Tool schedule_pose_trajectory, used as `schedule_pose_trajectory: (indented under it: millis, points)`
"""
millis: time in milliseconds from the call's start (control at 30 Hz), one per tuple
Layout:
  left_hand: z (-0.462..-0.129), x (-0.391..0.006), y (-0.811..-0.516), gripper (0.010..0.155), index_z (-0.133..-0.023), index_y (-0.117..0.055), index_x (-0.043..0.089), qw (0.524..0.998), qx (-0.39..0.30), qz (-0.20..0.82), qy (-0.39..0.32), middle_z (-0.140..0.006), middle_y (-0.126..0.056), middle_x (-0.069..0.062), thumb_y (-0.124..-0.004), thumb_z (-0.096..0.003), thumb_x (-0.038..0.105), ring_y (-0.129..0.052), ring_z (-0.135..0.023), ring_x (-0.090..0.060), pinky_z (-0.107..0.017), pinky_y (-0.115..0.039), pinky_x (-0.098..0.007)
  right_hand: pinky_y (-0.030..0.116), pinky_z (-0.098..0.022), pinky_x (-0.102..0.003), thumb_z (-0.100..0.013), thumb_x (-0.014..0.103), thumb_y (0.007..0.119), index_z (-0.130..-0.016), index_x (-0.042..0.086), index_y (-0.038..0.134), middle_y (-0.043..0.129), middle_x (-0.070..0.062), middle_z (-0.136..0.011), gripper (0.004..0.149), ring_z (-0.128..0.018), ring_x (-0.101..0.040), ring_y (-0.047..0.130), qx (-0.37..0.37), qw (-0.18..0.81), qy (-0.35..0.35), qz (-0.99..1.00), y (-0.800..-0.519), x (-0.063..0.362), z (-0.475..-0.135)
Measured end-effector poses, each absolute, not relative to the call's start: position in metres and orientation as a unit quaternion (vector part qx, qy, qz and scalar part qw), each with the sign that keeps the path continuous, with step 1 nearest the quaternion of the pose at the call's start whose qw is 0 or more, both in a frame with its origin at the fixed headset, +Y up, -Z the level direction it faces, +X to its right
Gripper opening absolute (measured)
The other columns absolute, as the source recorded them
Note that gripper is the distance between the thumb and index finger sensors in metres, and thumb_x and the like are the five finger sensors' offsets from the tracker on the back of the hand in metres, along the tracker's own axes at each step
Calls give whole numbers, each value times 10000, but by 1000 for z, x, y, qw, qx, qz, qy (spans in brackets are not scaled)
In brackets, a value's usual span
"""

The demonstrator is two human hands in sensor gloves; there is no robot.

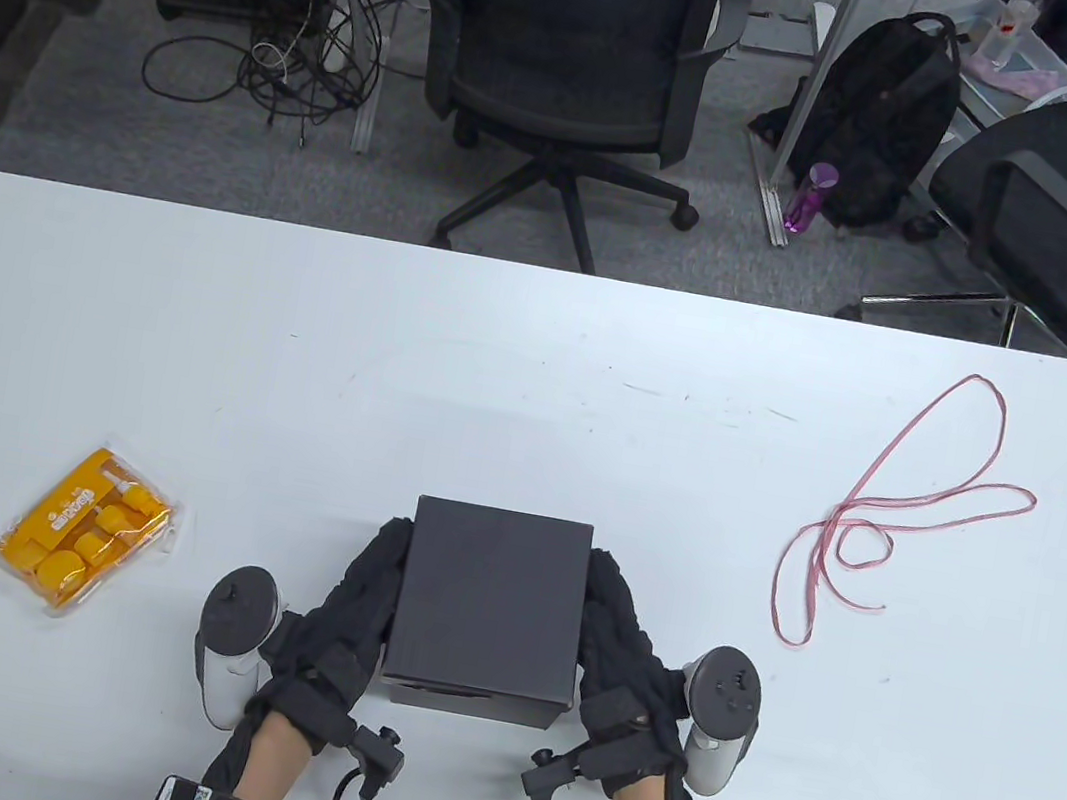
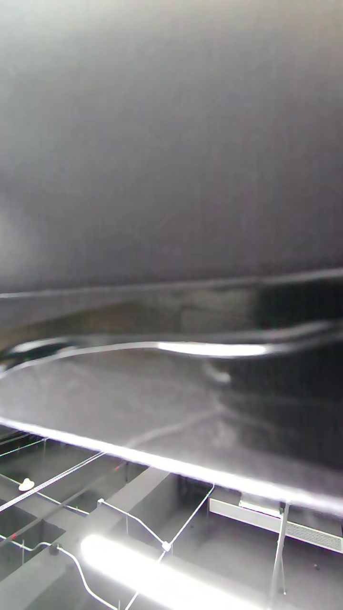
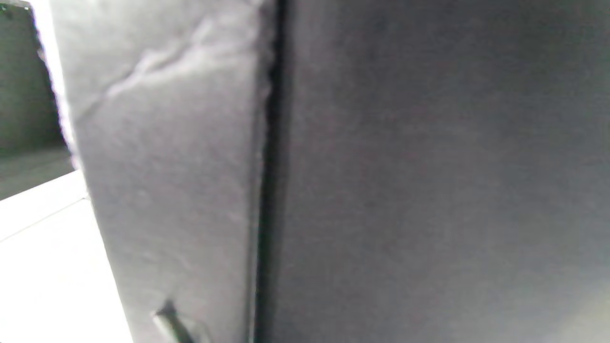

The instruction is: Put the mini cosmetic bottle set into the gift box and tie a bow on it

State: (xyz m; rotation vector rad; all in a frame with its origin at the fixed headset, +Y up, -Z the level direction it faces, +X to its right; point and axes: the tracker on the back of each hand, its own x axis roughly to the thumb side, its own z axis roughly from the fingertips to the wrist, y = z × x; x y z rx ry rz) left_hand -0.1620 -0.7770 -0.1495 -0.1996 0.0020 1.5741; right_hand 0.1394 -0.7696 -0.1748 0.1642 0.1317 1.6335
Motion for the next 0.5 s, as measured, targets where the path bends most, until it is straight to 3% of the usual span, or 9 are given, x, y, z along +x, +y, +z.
schedule_pose_trajectory:
  millis: [300,500]
  points:
    - [-150,-163,-775,559,-1180,-349,310,695,-102,711,-14,-1191,-378,-265,-475,-645,408,-474,-1045,-619,-667,-540,-794,520,-562,-799,-625,229,469,-1124,-4,346,354,-413,-1084,564,-908,-648,451,83,677,73,727,-768,140,-176]
    - [-151,-163,-772,560,-1182,-320,359,699,-106,706,-27,-1187,-363,-301,-461,-645,437,-469,-1029,-648,-660,-539,-803,518,-557,-808,-632,271,452,-1144,65,319,340,-444,-1079,568,-898,-674,443,95,676,80,727,-766,142,-178]
